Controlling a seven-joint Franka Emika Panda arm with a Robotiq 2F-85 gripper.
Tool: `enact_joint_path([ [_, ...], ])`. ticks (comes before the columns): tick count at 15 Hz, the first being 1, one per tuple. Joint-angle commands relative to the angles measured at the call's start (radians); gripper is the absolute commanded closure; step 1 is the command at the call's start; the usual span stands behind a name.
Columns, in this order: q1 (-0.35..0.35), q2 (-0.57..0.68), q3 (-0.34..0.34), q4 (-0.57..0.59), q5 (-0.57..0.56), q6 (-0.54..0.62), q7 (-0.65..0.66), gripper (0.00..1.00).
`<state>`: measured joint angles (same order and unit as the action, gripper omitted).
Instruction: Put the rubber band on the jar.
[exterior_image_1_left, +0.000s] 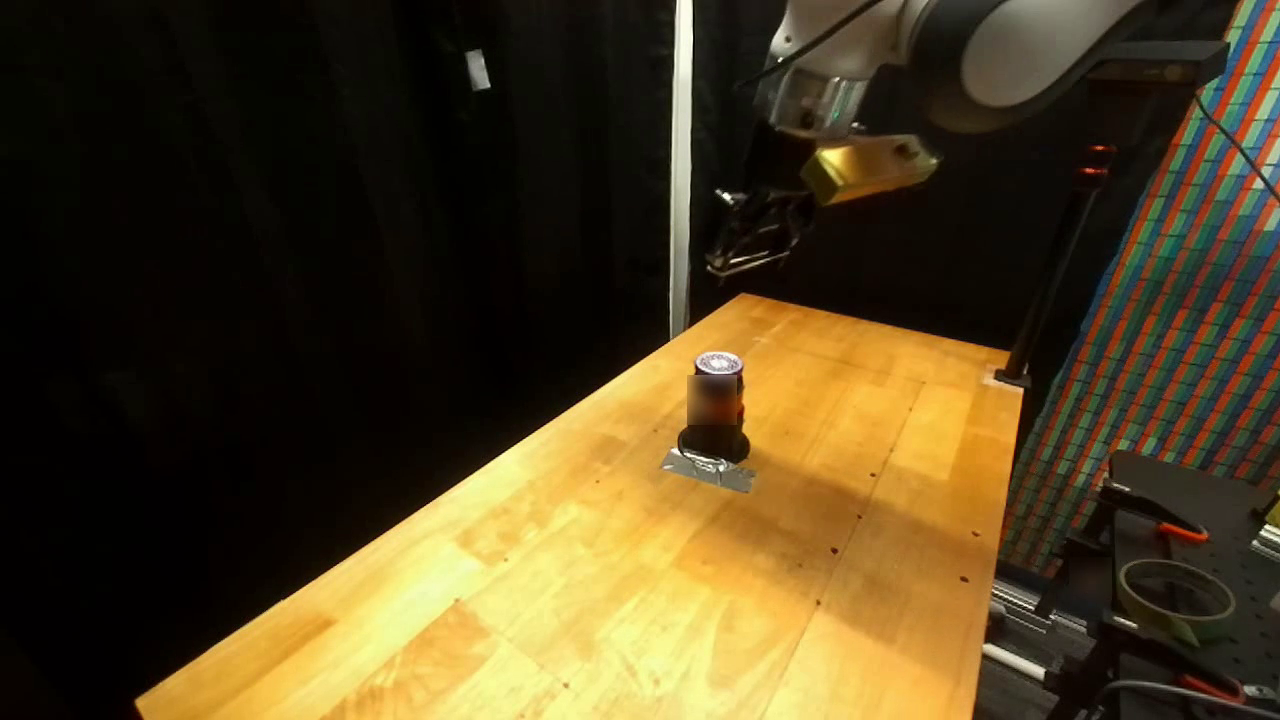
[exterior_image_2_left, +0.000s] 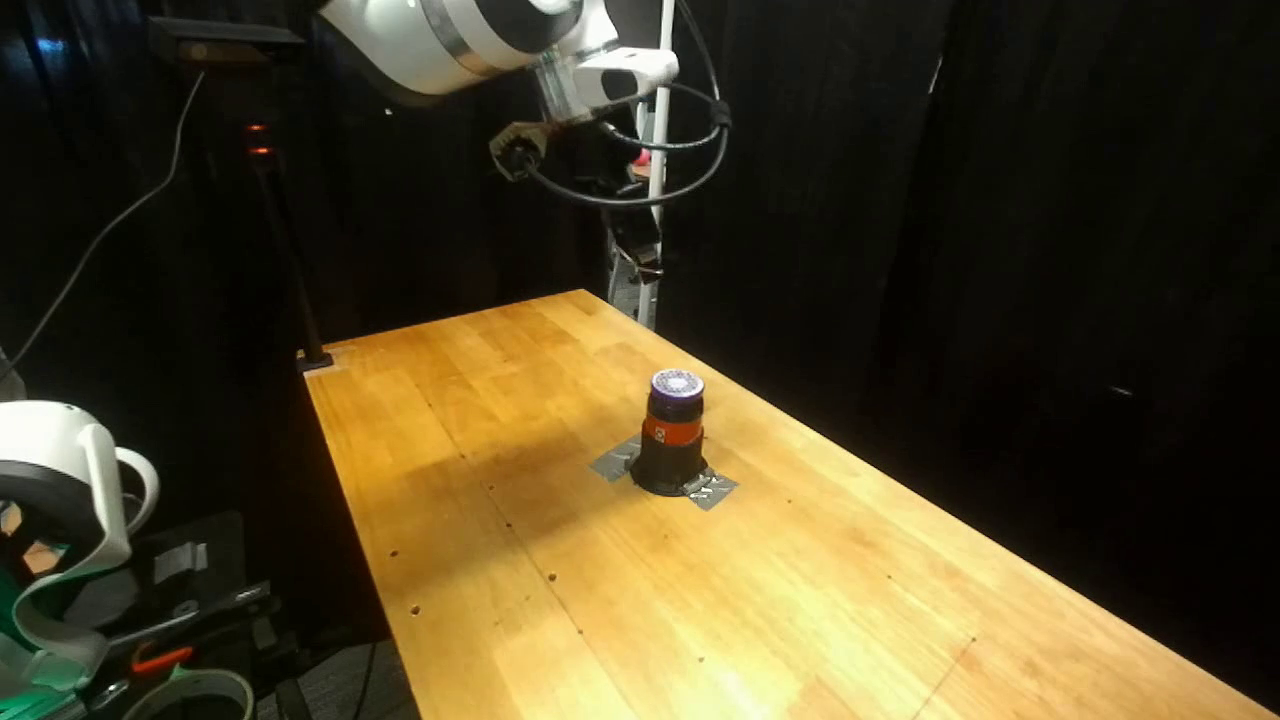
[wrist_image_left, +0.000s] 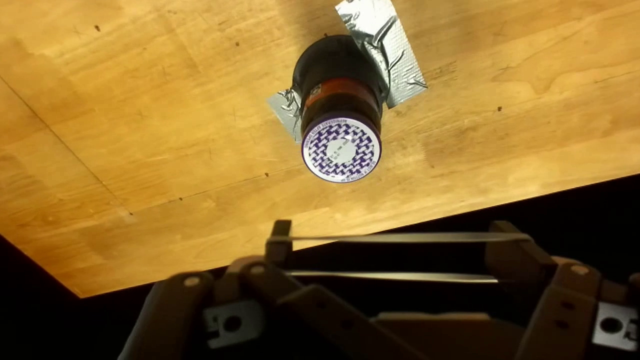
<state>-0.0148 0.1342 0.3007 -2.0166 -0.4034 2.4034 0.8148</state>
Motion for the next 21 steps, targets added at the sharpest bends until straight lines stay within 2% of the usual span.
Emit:
enact_joint_path([
  [1, 0.129, 0.149, -0.131, 0.147, -0.091, -0.018, 0.107, 0.0],
  [5, 0.216, 0.249, -0.24, 0.209, -0.092, 0.002, 0.167, 0.0],
  [10, 0.282, 0.339, -0.331, 0.264, -0.089, 0.012, 0.244, 0.0],
  [15, 0.314, 0.415, -0.386, 0.32, -0.083, 0.007, 0.297, 0.0],
  [21, 0.305, 0.468, -0.404, 0.338, -0.045, 0.001, 0.301, 0.0],
])
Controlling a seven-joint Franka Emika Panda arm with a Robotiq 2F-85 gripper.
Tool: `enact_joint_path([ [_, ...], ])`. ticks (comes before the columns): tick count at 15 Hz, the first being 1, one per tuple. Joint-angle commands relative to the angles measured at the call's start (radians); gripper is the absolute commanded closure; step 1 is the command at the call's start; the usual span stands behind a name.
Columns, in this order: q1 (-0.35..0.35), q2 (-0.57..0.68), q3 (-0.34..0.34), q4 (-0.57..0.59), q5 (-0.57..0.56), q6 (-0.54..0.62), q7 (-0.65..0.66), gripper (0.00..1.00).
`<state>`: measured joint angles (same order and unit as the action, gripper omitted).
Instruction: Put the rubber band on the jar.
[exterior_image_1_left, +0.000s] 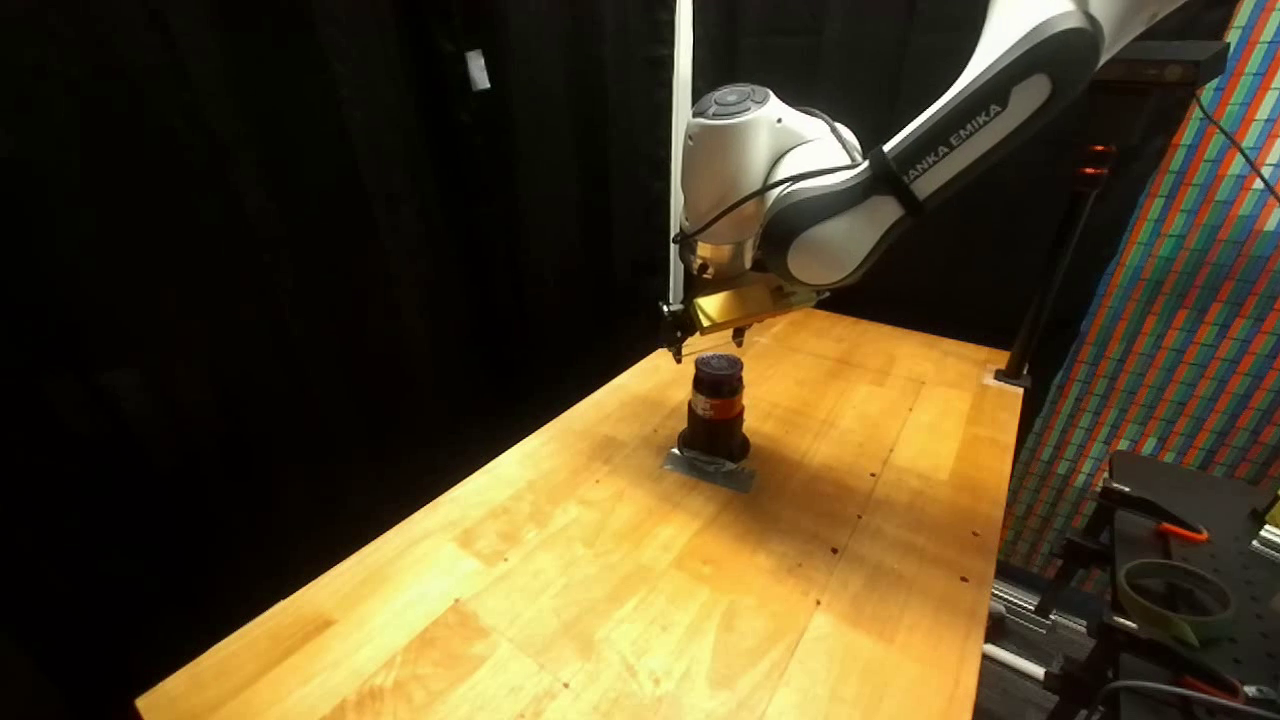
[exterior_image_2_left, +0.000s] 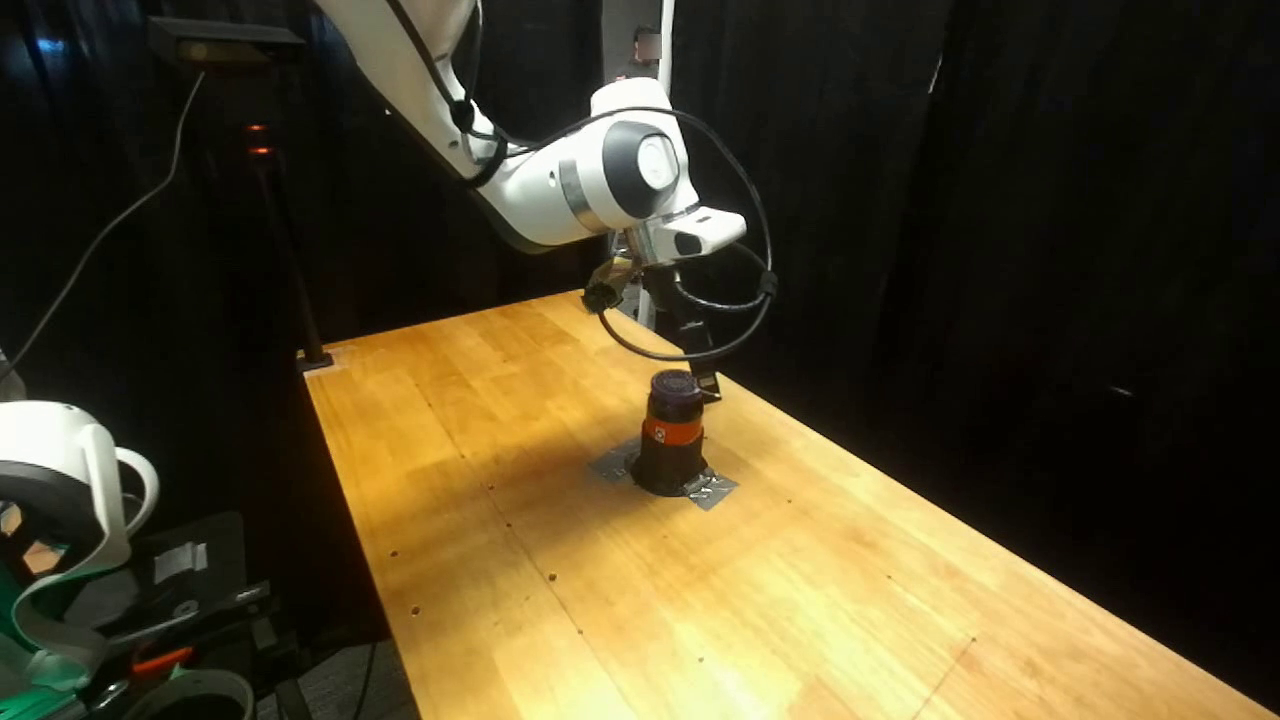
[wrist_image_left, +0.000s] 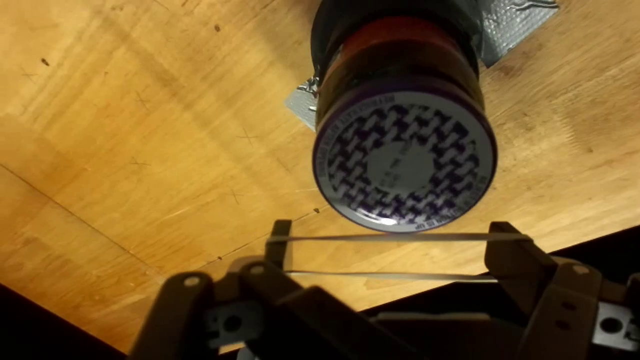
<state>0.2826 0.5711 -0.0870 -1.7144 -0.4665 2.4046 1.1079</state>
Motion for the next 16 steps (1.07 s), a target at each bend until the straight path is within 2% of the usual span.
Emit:
enact_joint_path([
  [1, 0.006, 0.032, -0.016, 0.031, 0.025, -0.001, 0.004, 0.0],
  [7, -0.003, -0.011, 0.014, -0.042, 0.101, 0.006, -0.027, 0.0],
  [16, 0.003, -0.139, 0.044, -0.205, 0.135, 0.032, -0.015, 0.0],
])
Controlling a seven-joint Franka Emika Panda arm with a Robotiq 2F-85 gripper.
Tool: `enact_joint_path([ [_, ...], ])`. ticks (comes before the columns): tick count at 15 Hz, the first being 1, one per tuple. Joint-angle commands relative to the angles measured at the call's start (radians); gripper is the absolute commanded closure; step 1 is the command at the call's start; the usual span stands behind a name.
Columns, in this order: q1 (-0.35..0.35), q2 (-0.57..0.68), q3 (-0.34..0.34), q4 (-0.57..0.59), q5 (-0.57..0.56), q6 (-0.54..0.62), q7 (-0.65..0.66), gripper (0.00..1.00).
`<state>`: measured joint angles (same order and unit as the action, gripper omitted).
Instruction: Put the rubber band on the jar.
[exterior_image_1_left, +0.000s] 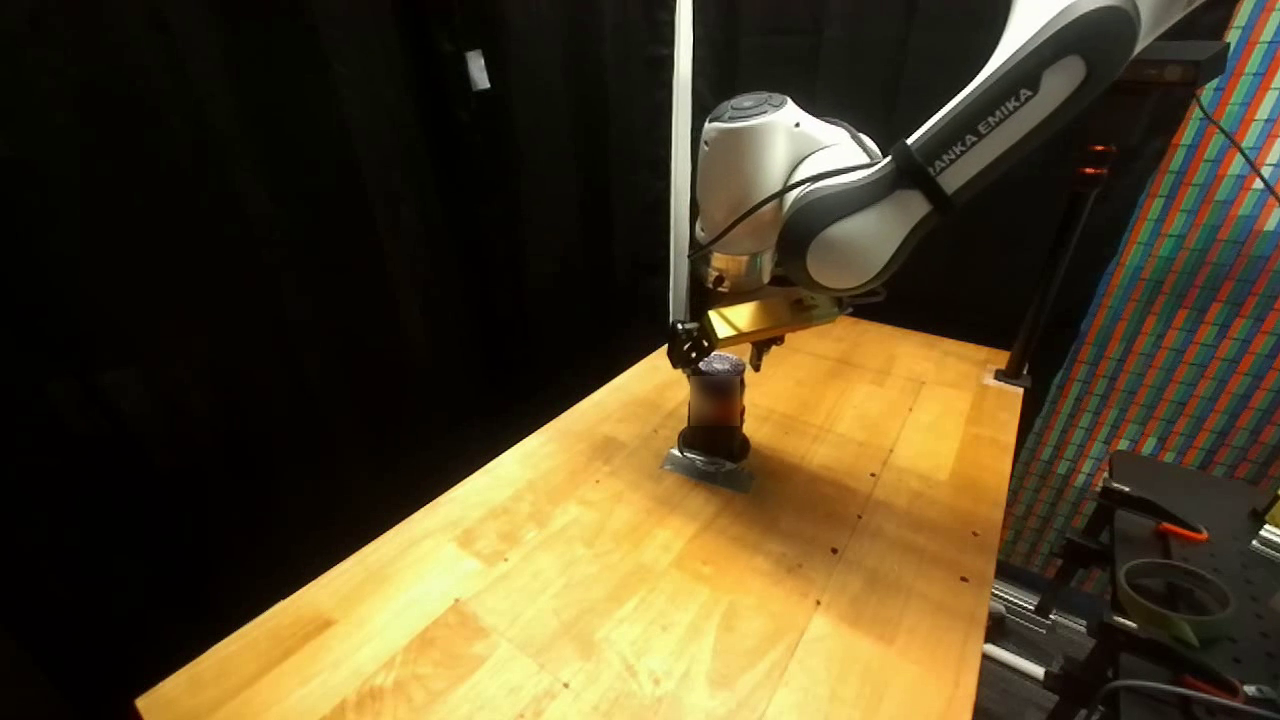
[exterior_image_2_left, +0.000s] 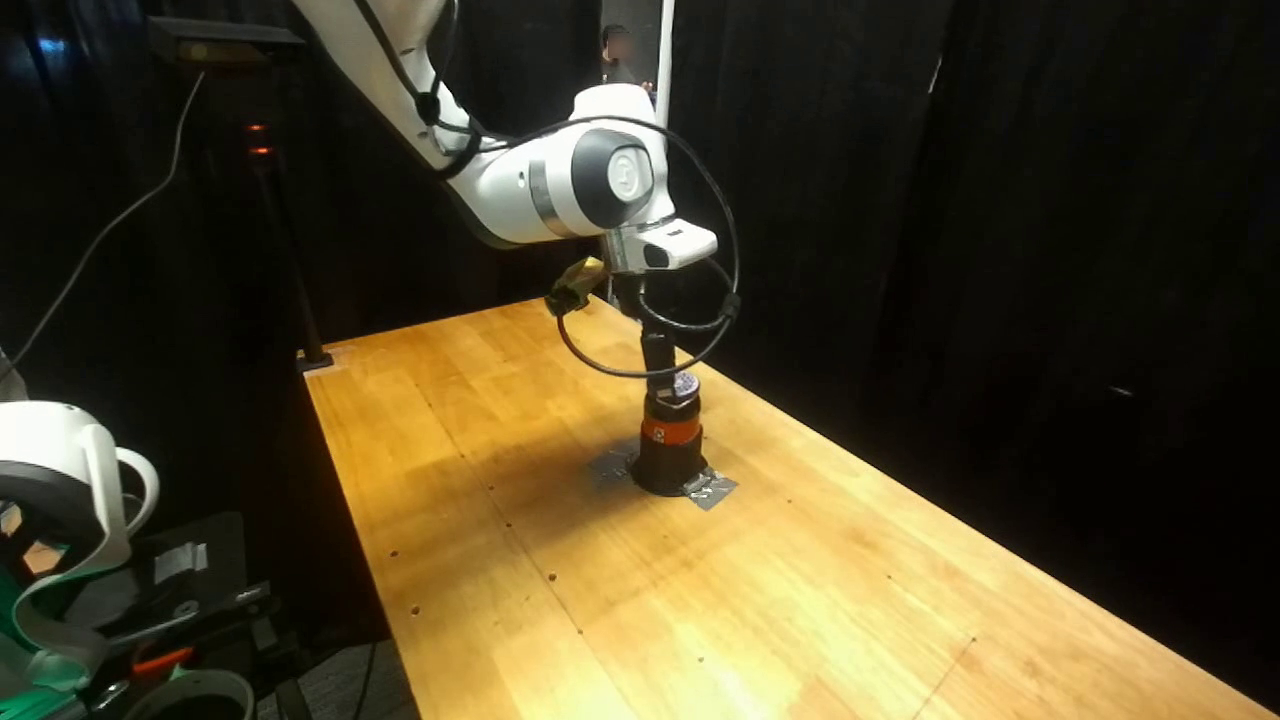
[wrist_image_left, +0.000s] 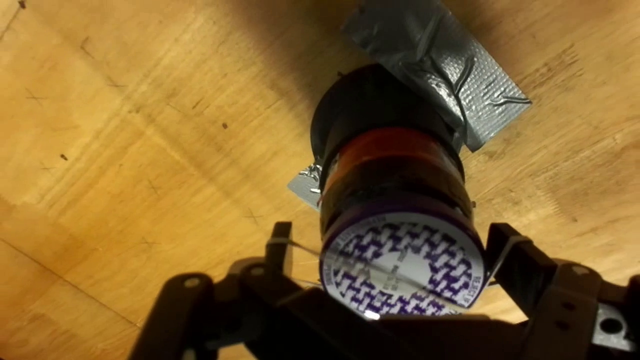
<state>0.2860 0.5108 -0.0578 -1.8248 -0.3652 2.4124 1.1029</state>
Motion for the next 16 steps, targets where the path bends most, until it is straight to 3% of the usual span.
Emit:
enact_joint_path([
  [1, -0.004, -0.091, 0.02, -0.115, 0.042, 0.029, -0.015, 0.0],
  [8, -0.003, -0.124, 0.031, -0.23, 0.086, 0.083, -0.004, 0.0],
  [9, 0.005, -0.131, 0.02, -0.249, 0.069, 0.116, 0.015, 0.25],
  [10, 0.011, -0.146, 0.012, -0.272, 0.059, 0.145, 0.028, 0.25],
  [13, 0.04, -0.212, -0.03, -0.365, -0.007, 0.268, 0.101, 0.49],
  [16, 0.108, -0.294, -0.121, -0.48, -0.206, 0.419, 0.295, 0.72],
])
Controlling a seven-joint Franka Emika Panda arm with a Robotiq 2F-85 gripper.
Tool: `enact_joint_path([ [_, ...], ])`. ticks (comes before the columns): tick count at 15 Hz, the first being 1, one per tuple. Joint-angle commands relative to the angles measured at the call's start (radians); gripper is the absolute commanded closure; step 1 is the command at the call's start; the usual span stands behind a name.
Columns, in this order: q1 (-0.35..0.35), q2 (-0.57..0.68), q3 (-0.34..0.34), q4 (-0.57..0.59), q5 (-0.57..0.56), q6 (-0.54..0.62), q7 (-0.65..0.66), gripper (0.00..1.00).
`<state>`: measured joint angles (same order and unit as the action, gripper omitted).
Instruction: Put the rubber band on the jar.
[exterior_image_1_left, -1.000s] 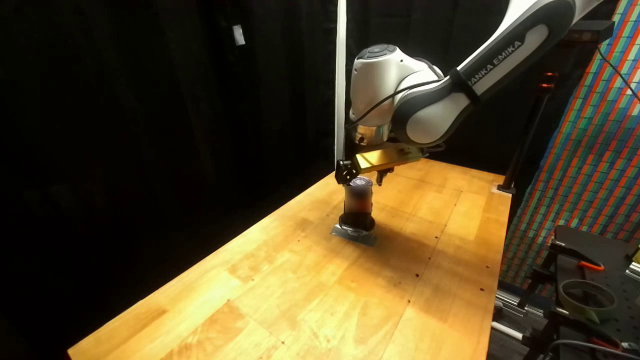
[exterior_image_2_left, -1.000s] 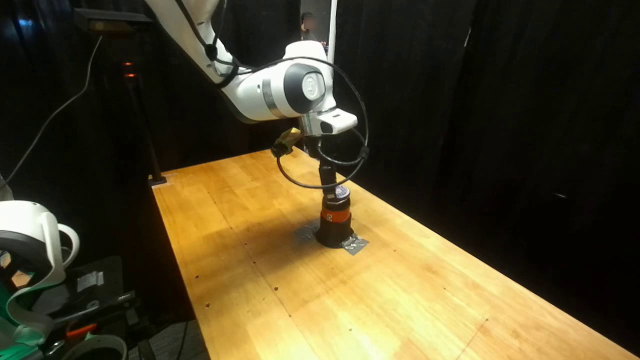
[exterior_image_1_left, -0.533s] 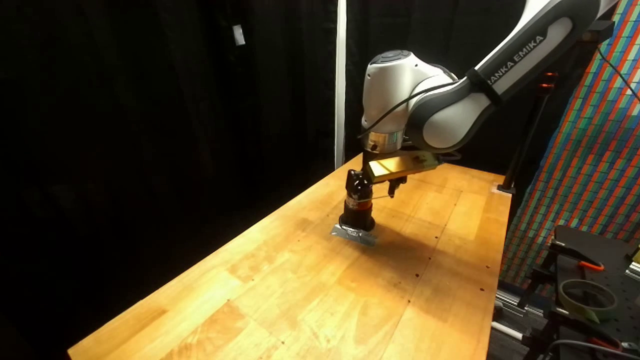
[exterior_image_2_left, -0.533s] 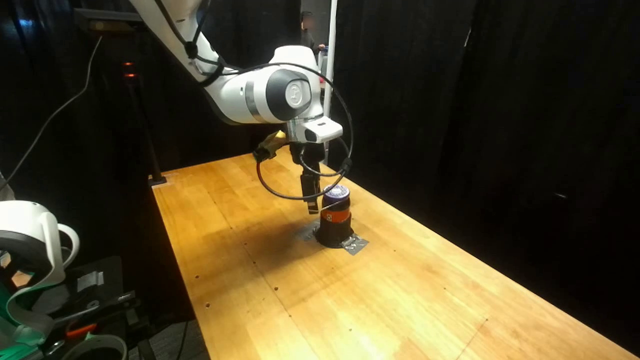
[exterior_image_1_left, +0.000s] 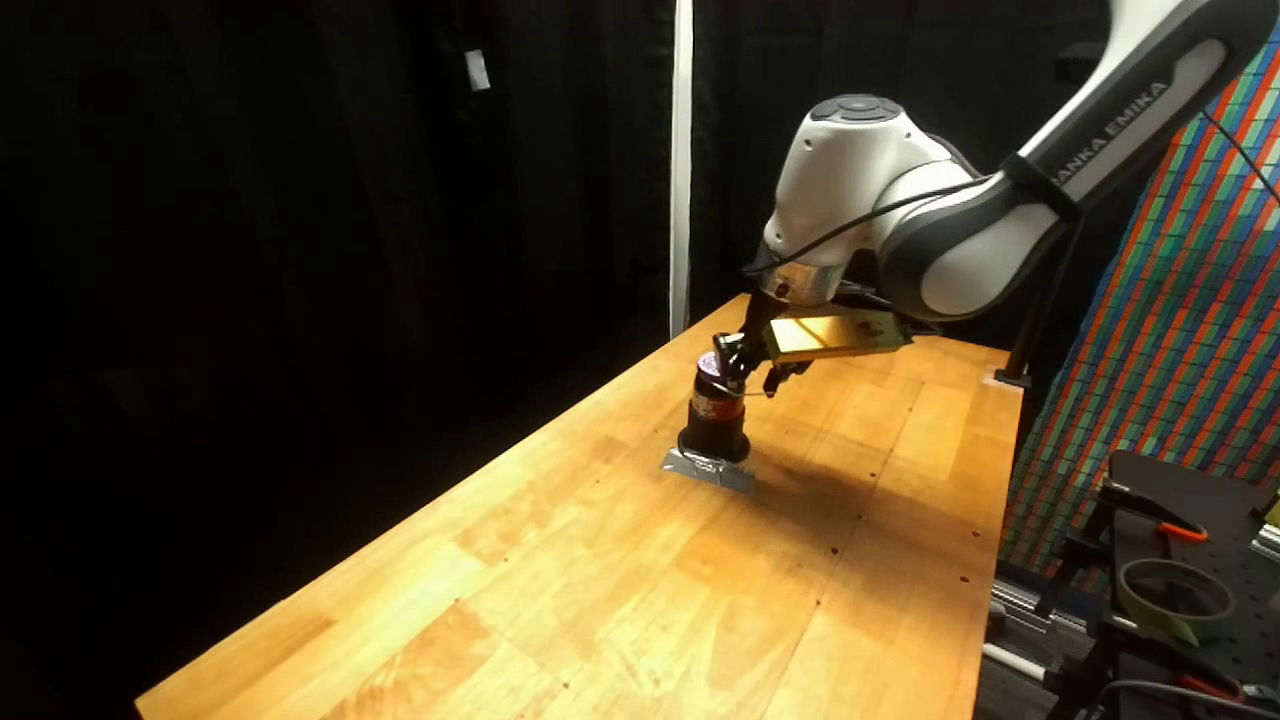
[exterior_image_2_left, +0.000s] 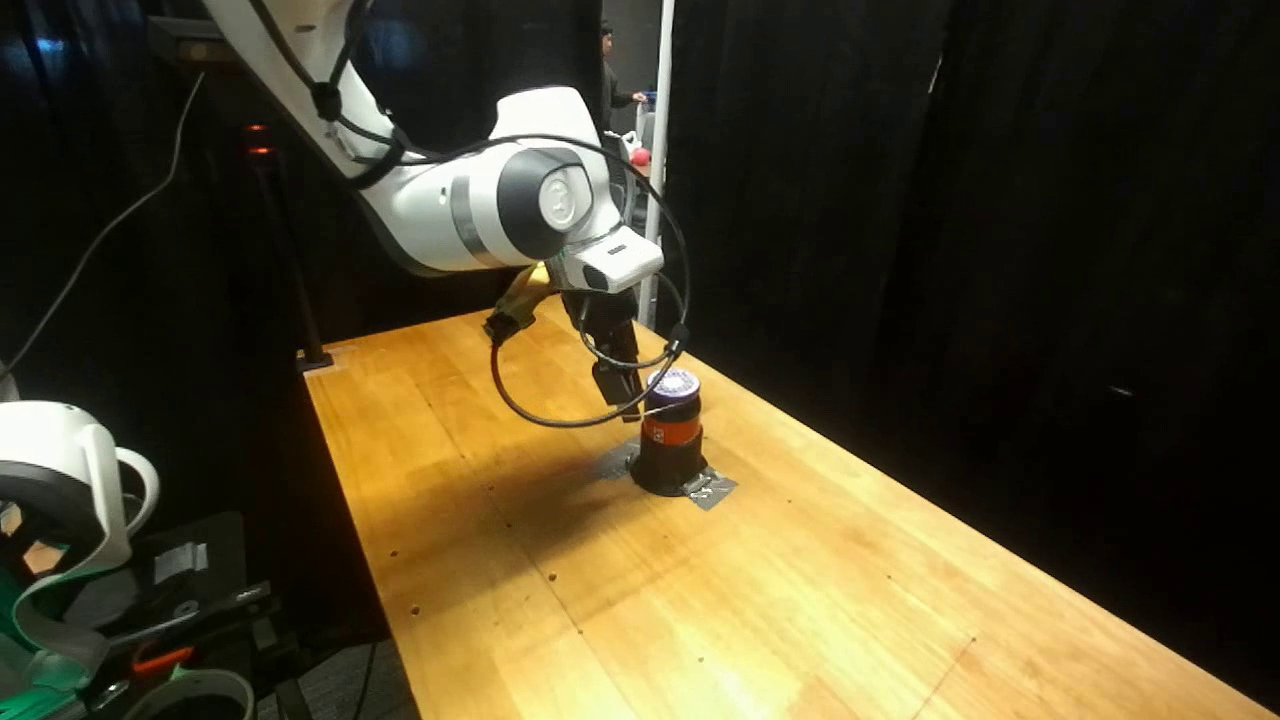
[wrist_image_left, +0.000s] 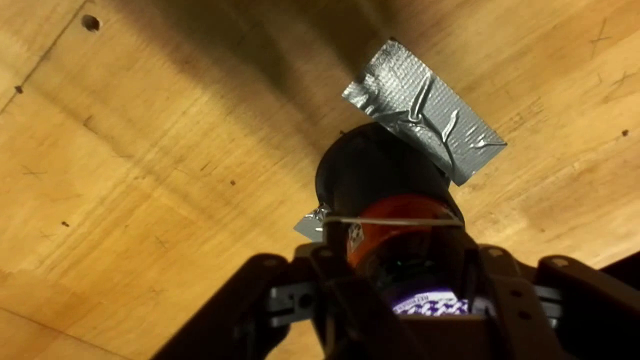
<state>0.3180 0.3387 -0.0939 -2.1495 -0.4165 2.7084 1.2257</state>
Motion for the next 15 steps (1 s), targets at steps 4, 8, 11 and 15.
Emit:
enact_joint_path([
  [4, 0.276, -0.184, -0.333, -0.21, -0.517, 0.247, 0.494, 0.94],
  [8, 0.404, -0.196, -0.479, -0.167, -0.848, 0.292, 0.816, 0.92],
  [11, 0.452, -0.217, -0.492, -0.167, -1.075, 0.271, 1.055, 0.77],
  [15, 0.445, -0.196, -0.471, -0.187, -1.065, 0.274, 1.072, 0.74],
])
